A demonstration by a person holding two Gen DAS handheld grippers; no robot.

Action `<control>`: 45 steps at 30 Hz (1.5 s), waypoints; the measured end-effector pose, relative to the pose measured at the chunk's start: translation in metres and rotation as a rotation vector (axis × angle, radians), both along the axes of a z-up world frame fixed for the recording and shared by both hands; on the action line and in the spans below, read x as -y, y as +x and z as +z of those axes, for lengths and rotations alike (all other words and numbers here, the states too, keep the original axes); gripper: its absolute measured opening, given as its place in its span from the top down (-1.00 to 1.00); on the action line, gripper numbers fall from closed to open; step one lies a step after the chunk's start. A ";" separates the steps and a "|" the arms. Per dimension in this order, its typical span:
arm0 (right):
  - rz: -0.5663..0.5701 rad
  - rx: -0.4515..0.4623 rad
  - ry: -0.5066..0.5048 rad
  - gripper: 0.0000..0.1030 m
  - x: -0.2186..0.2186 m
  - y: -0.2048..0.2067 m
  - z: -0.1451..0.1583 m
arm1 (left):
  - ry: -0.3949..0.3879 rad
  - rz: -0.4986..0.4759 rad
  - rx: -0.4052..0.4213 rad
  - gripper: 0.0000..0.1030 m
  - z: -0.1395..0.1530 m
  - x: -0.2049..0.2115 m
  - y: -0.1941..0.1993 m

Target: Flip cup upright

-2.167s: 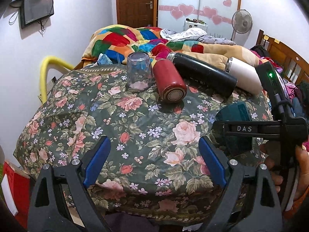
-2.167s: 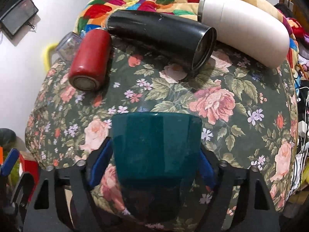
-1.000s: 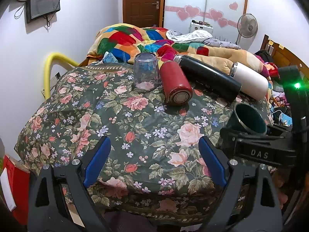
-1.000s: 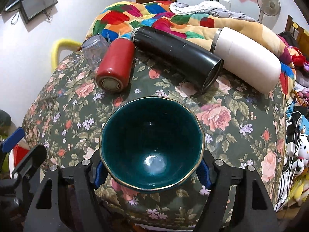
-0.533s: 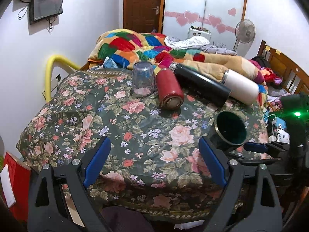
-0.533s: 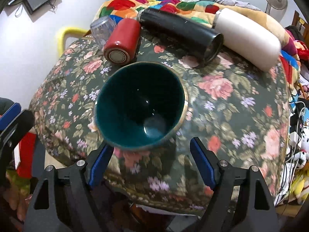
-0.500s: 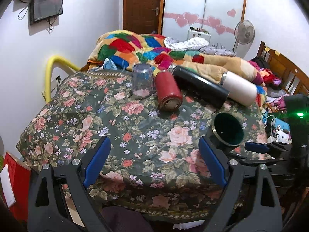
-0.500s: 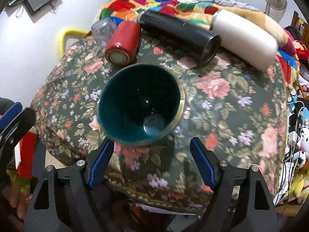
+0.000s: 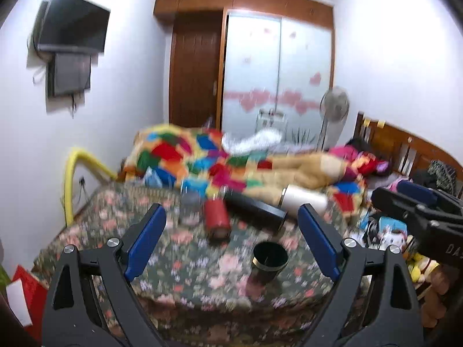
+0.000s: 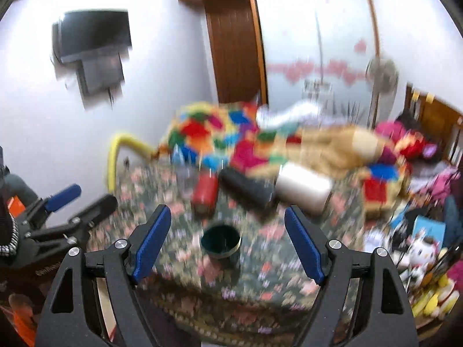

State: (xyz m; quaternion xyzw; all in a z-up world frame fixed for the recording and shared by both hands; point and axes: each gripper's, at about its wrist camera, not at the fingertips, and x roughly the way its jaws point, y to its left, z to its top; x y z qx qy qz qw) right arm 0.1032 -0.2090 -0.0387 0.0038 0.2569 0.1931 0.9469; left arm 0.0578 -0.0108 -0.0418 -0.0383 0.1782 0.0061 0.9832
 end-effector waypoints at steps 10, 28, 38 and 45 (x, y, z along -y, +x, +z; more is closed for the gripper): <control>-0.094 0.318 0.082 -0.67 0.015 -0.072 0.051 | -0.011 -0.025 0.228 -0.94 0.047 0.009 -0.065; -0.145 0.330 0.067 -1.00 0.023 -0.084 0.042 | 0.008 -0.008 0.240 -1.00 0.044 0.013 -0.075; -0.138 0.314 0.058 -1.00 0.023 -0.083 0.041 | 0.014 -0.014 0.231 -1.00 0.044 0.014 -0.074; -0.137 0.314 0.058 -1.00 0.023 -0.083 0.041 | 0.015 -0.017 0.226 -1.00 0.044 0.016 -0.072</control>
